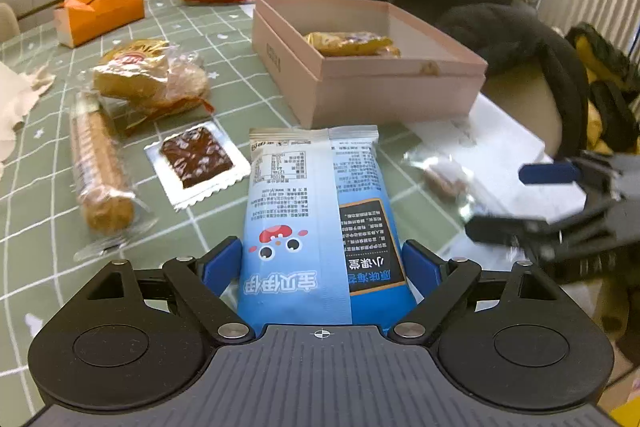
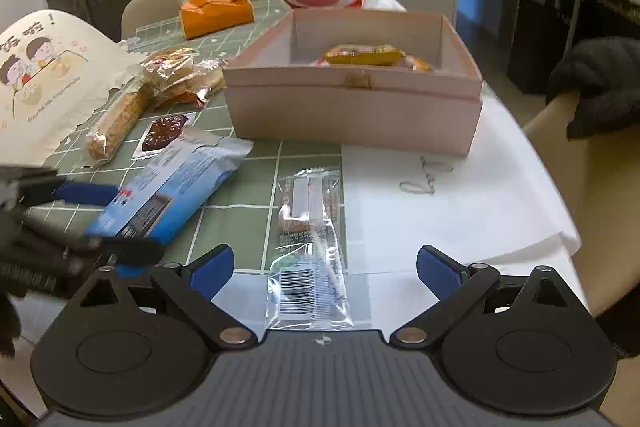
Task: Organize snacks
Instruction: 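Carry both packets over the pink box and open both grippers inside it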
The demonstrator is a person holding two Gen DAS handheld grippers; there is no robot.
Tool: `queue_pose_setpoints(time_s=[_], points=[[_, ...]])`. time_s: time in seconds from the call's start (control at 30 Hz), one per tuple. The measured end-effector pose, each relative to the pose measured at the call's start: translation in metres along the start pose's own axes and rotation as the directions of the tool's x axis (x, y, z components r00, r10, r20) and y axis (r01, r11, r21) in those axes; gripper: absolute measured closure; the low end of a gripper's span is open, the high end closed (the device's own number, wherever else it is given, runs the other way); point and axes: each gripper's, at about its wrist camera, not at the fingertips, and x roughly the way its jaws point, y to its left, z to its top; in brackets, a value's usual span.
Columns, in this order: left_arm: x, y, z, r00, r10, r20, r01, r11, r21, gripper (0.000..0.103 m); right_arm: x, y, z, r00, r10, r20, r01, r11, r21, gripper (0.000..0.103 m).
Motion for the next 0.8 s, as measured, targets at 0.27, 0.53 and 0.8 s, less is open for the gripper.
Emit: queue_pose_setpoints(time_s=[0.27, 0.53, 0.8], points=[[0.025, 0.009, 0.027, 0.999, 0.016, 0.044, -0.011, 0.994, -0.109, 0.011, 0.012, 0.002, 0.001, 0.999, -0.032, -0.01, 0.032, 0.999, 0.002, 0.004], [0.012, -0.005, 0.009, 1.0, 0.02, 0.018, -0.02, 1.0, 0.011, 0.015, -0.007, -0.004, -0.004, 0.998, -0.029, 0.047, 0.029, 1.0, -0.01, 0.004], [-0.005, -0.007, -0.008, 1.0, 0.018, 0.02, -0.018, 1.0, 0.015, 0.018, 0.029, 0.002, 0.021, 0.999, 0.038, -0.006, -0.038, 0.998, 0.042, 0.027]])
